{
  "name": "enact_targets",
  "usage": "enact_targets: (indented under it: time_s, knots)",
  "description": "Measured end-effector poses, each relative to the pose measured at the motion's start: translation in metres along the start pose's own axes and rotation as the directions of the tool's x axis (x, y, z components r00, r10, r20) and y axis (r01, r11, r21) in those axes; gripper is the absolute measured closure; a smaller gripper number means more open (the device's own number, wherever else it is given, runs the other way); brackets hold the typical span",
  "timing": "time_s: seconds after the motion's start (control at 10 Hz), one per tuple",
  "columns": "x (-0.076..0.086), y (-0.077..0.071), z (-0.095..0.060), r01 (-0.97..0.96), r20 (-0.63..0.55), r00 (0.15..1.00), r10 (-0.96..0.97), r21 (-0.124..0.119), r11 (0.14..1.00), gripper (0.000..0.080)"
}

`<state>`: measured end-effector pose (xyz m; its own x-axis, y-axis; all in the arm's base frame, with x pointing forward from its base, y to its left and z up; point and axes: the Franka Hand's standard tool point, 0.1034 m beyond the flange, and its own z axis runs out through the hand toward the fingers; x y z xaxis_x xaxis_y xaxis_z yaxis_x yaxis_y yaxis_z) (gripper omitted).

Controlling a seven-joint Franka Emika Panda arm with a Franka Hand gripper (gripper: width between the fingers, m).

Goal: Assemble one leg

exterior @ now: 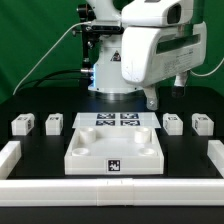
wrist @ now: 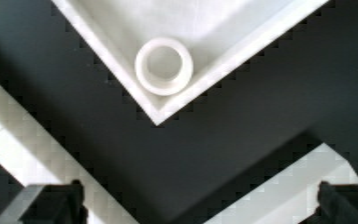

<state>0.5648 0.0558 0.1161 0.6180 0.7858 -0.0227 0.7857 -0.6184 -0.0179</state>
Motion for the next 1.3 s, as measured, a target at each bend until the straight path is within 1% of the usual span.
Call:
enact_targets:
  time_s: [1.0, 1.2, 1.3]
  knots:
    - [-0.002, -0.001, 0.001, 0.006, 0.0, 1.0, -0.006, 0.0, 1.0, 0.0149]
    - [-0.017, -0.007, 0.012, 0.076, 0.003, 0.997, -0.076, 0.006, 0.997, 0.0149]
    - [-0.028, -0.012, 0.02, 0.121, 0.001, 0.993, -0.121, 0.007, 0.993, 0.0149]
